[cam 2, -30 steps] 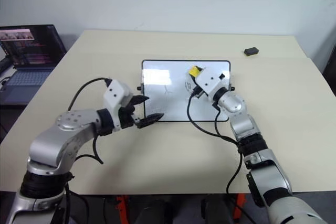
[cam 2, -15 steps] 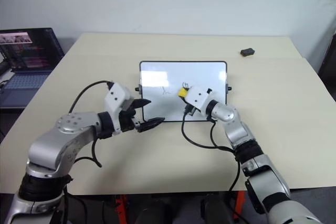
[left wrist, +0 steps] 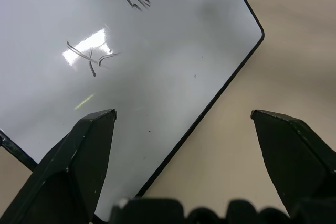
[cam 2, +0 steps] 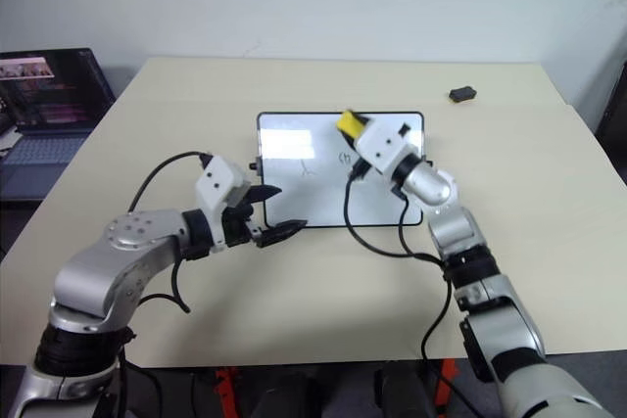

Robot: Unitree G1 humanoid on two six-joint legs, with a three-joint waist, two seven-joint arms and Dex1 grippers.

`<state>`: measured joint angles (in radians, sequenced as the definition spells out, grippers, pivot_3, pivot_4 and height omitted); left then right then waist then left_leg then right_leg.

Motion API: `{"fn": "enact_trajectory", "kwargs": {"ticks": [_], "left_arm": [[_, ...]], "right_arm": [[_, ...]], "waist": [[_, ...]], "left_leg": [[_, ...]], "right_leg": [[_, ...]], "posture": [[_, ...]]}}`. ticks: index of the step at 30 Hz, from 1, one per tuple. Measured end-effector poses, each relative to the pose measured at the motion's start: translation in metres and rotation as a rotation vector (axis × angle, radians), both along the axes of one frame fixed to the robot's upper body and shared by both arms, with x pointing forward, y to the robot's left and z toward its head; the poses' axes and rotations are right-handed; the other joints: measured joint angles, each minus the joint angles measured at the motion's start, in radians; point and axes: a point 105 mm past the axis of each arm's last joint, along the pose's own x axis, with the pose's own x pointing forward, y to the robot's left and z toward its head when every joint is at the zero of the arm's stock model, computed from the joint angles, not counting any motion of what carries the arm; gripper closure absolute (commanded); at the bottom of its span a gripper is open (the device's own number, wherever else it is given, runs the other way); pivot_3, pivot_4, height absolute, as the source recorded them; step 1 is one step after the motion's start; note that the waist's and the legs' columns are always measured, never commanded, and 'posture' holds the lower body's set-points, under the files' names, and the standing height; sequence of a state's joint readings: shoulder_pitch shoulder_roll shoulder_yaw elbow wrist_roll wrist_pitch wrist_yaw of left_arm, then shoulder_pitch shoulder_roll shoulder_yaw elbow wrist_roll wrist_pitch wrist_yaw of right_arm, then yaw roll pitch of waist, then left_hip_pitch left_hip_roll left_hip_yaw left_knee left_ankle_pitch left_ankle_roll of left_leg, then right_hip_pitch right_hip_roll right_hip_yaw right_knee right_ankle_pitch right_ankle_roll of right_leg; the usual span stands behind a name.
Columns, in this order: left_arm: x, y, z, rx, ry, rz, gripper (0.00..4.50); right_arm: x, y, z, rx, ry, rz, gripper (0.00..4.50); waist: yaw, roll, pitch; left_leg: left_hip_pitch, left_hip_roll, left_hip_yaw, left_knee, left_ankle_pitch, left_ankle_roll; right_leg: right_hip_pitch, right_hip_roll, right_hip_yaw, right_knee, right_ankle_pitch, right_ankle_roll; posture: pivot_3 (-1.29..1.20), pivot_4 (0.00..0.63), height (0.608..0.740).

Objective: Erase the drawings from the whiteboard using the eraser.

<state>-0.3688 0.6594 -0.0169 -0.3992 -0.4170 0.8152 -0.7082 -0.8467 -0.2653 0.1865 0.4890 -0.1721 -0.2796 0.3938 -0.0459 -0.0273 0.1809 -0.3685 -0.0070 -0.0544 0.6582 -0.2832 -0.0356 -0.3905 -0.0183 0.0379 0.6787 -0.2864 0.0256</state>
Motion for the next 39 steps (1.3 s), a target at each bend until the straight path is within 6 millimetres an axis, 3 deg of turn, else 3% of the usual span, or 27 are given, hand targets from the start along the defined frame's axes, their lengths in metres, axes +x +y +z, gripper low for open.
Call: {"fn": "enact_trajectory", "kwargs": {"ticks": [4,8,22,27,33,37,39], "left_arm": [[-0.001,0.000,-0.003,0.002,0.010,0.000,0.00],[-0.001,0.000,-0.004,0.005,0.011,-0.002,0.00],[-0.001,-0.003,-0.002,0.007,0.000,-0.020,0.00],[-0.001,-0.003,-0.002,0.007,0.001,-0.021,0.00],[-0.001,-0.003,-0.003,0.007,0.001,-0.018,0.00],[0.001,0.000,-0.003,-0.019,-0.018,0.023,0.00],[0.003,0.007,-0.002,-0.058,-0.039,0.081,0.00]], "right_arm": [[0.017,-0.009,-0.030,-0.035,0.103,-0.078,3.53],[0.017,0.001,-0.037,-0.061,0.124,-0.058,3.53],[-0.020,0.019,-0.092,-0.296,0.308,0.080,3.53],[-0.020,0.019,-0.084,-0.268,0.282,0.067,3.53],[-0.008,0.000,-0.047,-0.119,0.180,-0.031,3.53],[-0.021,-0.002,-0.032,-0.008,0.175,0.001,3.53],[-0.032,-0.006,-0.037,0.058,0.226,0.019,3.53]], "waist": [[0.001,0.000,0.000],[-0.005,0.000,0.000],[-0.009,-0.001,-0.003],[-0.008,-0.001,-0.002],[-0.003,-0.001,-0.001],[-0.001,-0.001,-0.001],[0.004,-0.001,-0.001]], "left_leg": [[0.000,0.000,0.000,0.000,0.000,0.000],[0.003,0.000,0.001,0.001,0.000,0.000],[0.009,0.000,-0.001,0.002,0.000,0.000],[0.006,0.000,-0.001,0.003,0.000,0.000],[0.001,0.000,-0.001,0.000,0.000,0.000],[-0.015,0.000,-0.001,0.001,0.000,-0.001],[-0.021,0.001,-0.001,0.002,0.000,-0.001]], "right_leg": [[0.000,0.000,0.000,0.000,0.000,0.000],[0.003,0.000,0.001,0.001,0.000,0.000],[0.008,0.000,0.000,0.002,0.000,0.000],[0.006,0.000,0.000,0.002,0.000,0.000],[0.001,0.000,0.000,0.000,0.000,0.000],[-0.015,0.000,0.000,0.001,0.000,0.000],[-0.020,0.000,0.000,0.001,0.000,0.000]], "posture": [[0.00,0.150,0.740],[0.00,0.150,0.740],[0.00,0.150,0.740],[0.00,0.150,0.740],[0.00,0.150,0.740],[0.00,0.150,0.740],[0.00,0.150,0.740]]}}
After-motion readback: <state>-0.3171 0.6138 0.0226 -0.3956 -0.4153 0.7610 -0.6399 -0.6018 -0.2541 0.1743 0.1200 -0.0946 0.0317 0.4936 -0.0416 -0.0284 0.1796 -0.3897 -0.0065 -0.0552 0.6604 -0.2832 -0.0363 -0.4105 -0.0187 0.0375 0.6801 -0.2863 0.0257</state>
